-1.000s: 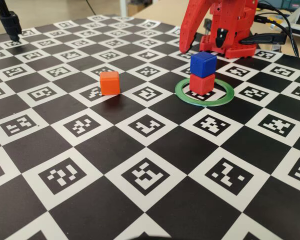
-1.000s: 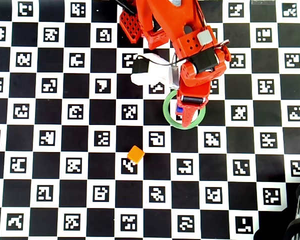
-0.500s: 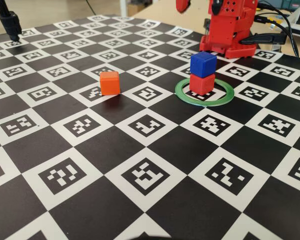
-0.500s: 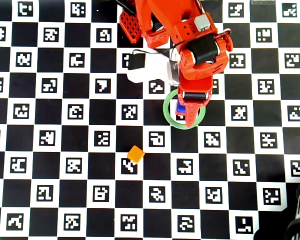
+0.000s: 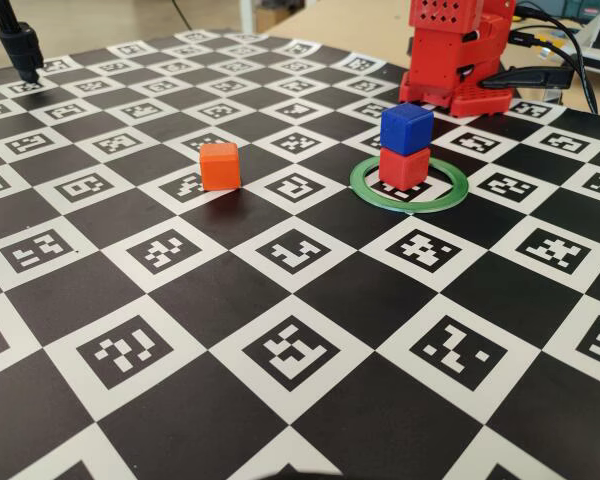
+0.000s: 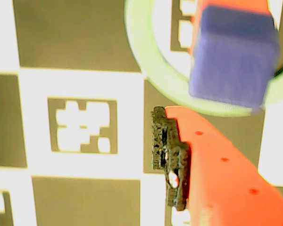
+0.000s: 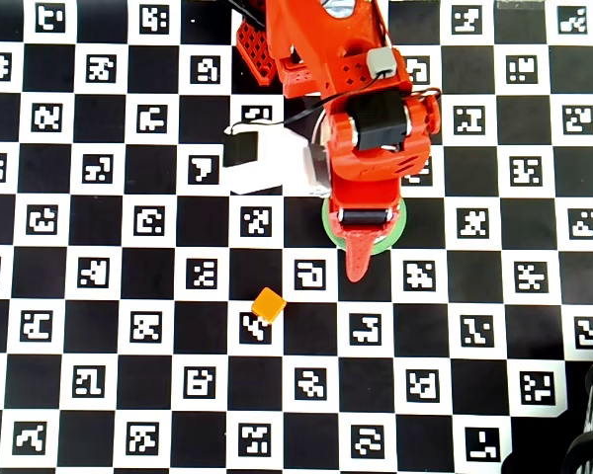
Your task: Grab the red cube then put it in the green circle then put the blue cube on top and finally the orange cube on top
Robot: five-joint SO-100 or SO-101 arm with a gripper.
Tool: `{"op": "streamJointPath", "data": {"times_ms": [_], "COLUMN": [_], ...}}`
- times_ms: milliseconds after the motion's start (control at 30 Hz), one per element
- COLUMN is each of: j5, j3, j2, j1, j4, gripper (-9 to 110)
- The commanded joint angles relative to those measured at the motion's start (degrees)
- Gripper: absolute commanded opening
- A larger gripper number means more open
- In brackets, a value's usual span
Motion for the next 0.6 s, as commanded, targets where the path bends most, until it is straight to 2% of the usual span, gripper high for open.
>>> {"op": "streamJointPath", "data": {"times_ms": [0, 567], "j5": [-1.8, -7.7], "j3": [-6.1, -9.1], "j2": [-1.5, -13.1], "j1": [2.2, 7.7], "j4": [1.1, -5.9], "gripper": [42, 42]}}
